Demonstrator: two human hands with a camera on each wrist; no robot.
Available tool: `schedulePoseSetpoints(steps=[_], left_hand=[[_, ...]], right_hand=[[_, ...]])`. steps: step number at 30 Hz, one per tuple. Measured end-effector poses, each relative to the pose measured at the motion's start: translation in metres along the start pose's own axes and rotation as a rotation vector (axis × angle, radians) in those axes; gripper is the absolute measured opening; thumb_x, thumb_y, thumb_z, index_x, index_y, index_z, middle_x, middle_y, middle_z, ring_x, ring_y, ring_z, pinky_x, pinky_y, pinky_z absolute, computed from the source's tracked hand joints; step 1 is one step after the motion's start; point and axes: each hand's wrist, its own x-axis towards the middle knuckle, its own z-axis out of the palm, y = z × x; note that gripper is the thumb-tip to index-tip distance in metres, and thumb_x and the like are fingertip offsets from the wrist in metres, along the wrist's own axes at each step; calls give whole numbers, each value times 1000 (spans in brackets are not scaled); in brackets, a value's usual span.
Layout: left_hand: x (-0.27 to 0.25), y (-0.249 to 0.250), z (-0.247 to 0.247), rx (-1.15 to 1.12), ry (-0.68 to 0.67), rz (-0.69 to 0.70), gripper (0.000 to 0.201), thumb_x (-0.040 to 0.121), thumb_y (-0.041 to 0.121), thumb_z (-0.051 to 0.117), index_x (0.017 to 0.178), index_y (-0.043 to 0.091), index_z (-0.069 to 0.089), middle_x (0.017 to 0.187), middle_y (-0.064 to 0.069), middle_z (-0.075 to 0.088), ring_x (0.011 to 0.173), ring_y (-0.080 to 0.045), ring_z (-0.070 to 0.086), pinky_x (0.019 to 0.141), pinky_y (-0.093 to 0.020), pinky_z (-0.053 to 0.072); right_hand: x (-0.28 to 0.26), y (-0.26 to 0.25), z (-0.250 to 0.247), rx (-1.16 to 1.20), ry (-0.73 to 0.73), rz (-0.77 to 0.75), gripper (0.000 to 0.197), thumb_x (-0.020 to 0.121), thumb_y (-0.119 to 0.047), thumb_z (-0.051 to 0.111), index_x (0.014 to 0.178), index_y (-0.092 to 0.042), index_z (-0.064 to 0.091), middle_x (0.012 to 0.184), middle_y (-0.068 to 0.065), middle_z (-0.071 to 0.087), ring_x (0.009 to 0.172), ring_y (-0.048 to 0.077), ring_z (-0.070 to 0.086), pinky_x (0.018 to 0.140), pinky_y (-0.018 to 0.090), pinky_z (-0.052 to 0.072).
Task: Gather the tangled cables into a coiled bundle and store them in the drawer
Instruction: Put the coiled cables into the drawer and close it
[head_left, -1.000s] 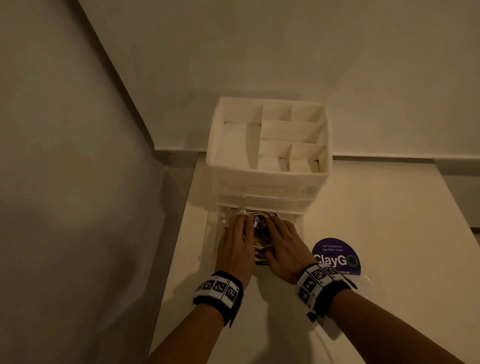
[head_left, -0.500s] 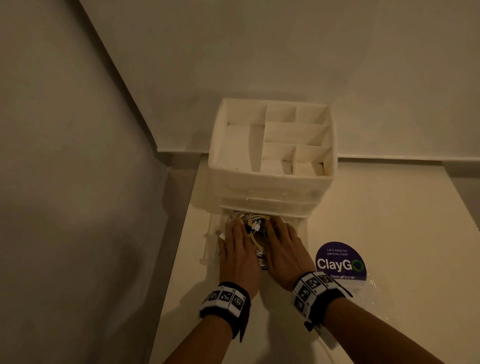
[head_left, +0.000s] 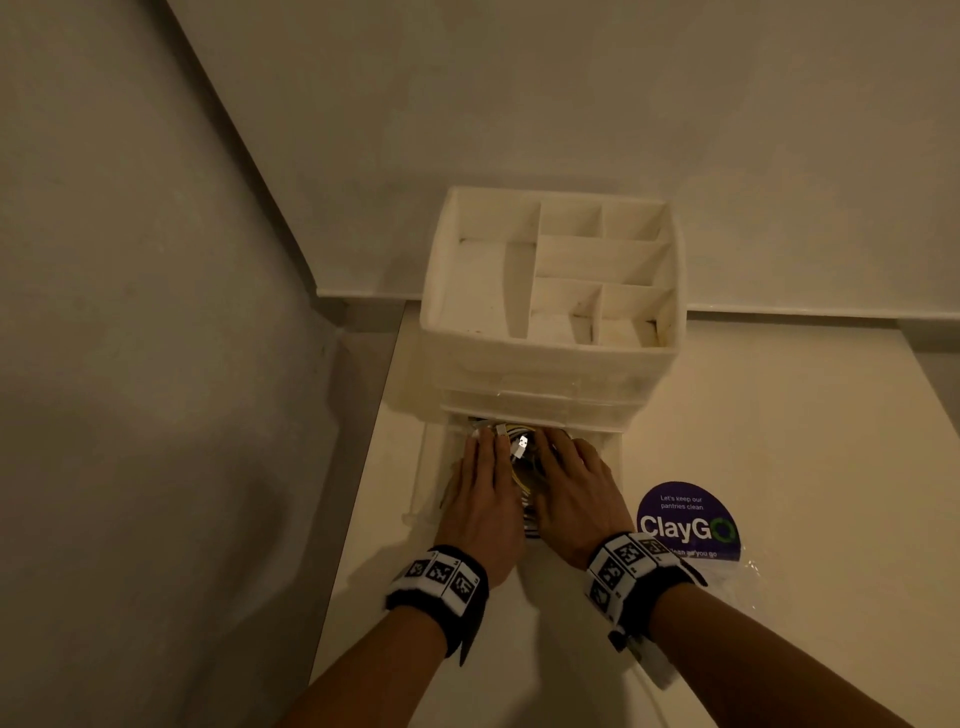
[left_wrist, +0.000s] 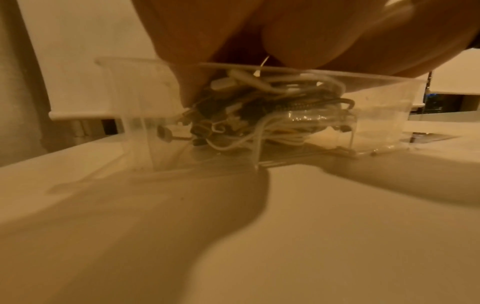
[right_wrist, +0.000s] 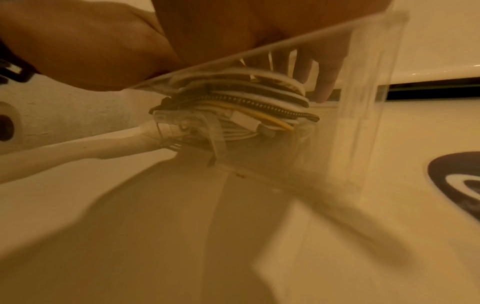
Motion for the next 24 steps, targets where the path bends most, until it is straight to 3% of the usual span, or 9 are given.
schedulePoseSetpoints(steps=[3,5,7,10,14,16,18,21,24], left_hand=[[9,5,-3,-26,-20,-82,73,98,27,34,151,9,-12,160,-10,-14,148,-26,-9,120,-44,12],[9,8,-6,-53,-50,-127,71,99,28,33,152,11,-12,161,-7,-14,148,-26,-9,120,-46,10],[8,8,-10,-21,-86,-120,70,100,28,30,150,12,-17,159,-9,-21,147,-30,-16,120,-46,2],[6,9,-12,-15,-143,-106,66,102,27,21,147,12,-25,155,-10,-30,143,-31,-25,119,-48,-4],[10,12,-15,-69,-193,-140,66,103,28,20,146,14,-28,154,-7,-32,143,-31,-26,119,-44,-6],[13,13,-12,-115,-203,-142,65,104,30,20,147,16,-26,156,-5,-30,144,-31,-25,119,-44,-5],[14,11,-14,-181,-167,-151,62,104,33,19,149,19,-22,158,-3,-26,145,-30,-22,120,-44,-3],[13,11,-16,-222,-76,-141,60,105,34,21,151,20,-15,159,-2,-21,146,-27,-19,119,-42,-5],[12,8,-16,-299,39,-100,57,105,32,23,153,19,-4,161,-3,-11,147,-21,-15,120,-38,-4]], right_hand=[[9,-6,-1,-28,1,19,67,83,-43,28,144,-17,37,144,1,38,123,27,40,101,40,43],[9,-10,-1,-35,33,19,59,85,-47,35,136,-17,45,136,2,44,115,30,45,94,42,47],[7,-10,-1,-37,2,27,57,91,-42,40,142,-16,36,143,4,36,124,31,39,99,45,44],[3,-3,0,8,-134,66,64,97,-34,33,153,-17,8,159,1,8,144,30,11,116,46,24],[1,0,5,30,-135,60,65,98,-27,30,154,-16,-1,162,3,-1,148,28,2,121,45,13],[-4,8,7,85,-76,45,61,98,-26,31,154,-17,7,162,3,8,148,26,9,120,44,16],[-12,9,-4,233,122,61,51,99,-25,34,149,-15,30,155,5,32,141,25,31,117,38,24],[-26,17,-19,420,440,239,32,97,-16,52,127,-9,60,129,13,60,119,33,51,101,30,34],[-22,31,-21,538,433,487,38,92,-14,59,130,-9,55,127,18,53,117,36,49,99,38,37]])
